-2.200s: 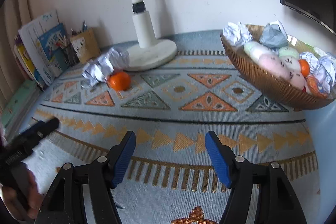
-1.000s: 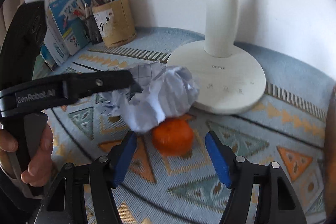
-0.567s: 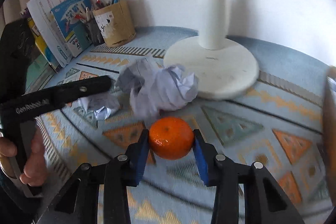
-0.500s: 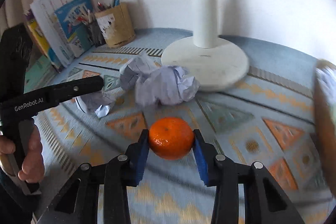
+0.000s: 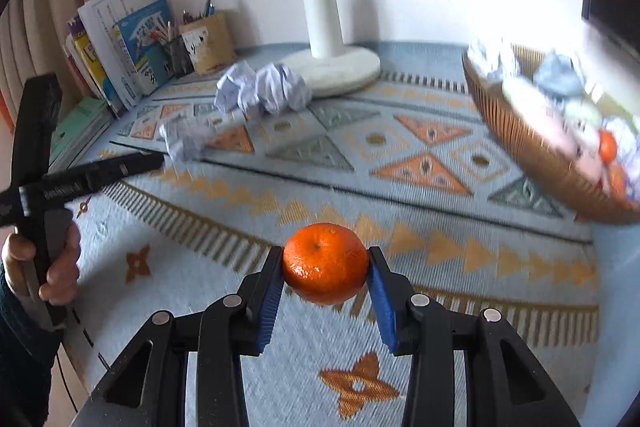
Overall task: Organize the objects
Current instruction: 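Carry the mandarin and paper ball over the amber bowl and release both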
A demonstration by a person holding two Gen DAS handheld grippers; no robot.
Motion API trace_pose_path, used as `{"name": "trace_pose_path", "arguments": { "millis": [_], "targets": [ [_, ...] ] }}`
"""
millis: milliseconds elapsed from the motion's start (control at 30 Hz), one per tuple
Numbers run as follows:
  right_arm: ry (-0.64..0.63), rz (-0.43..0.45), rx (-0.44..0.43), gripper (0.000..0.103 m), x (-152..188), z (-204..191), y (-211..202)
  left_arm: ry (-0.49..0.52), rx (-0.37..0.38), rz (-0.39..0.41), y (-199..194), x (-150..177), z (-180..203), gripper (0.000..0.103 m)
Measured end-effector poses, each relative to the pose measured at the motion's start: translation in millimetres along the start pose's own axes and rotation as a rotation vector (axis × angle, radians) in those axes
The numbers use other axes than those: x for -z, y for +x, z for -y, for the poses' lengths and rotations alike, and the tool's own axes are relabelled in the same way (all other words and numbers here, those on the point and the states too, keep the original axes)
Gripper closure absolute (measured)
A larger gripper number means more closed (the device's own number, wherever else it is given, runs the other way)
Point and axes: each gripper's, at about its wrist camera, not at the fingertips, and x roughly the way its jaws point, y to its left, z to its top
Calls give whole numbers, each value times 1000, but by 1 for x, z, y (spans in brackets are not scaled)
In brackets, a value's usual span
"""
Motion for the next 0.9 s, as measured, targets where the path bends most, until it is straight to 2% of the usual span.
{"name": "trace_pose_path", "arguments": {
  "millis": [167,267,300,367,400,433,467,500,600,667,733,800,900],
  "targets": [
    [21,-48,6,63,7,11,13,5,-74,-32,28,-22,2,2],
    [9,-46,-1,60,7,10,14,-18,-15,-82,46,-26,-1,6],
    [7,-48,-3,55,7,10,15,-13,11,-96,49,-26,0,23],
    [4,-48,-12,49,7,9,14,-18,37,-104,53,-23,1,37],
    [3,-48,-10,42,7,8,14,-20,41,-105,55,-21,0,51],
    [2,-47,-2,38,8,8,13,-19,50,-101,55,-20,0,54],
    [2,-45,7,38,7,7,13,-15,70,-95,52,-20,2,61],
    [4,-46,5,38,7,7,13,-2,73,-93,50,-20,3,63],
    [43,-32,-11,38,4,10,13,46,51,-93,47,-16,13,65],
    [65,-35,-27,48,2,13,14,63,55,-82,42,-13,19,68],
    [64,-43,-26,61,2,12,16,72,73,-72,36,-11,25,70],
    [43,-39,2,63,4,10,16,86,83,-60,29,-9,34,70],
    [56,-14,-21,64,7,10,7,116,118,-34,12,-9,58,70]
  ]
}}
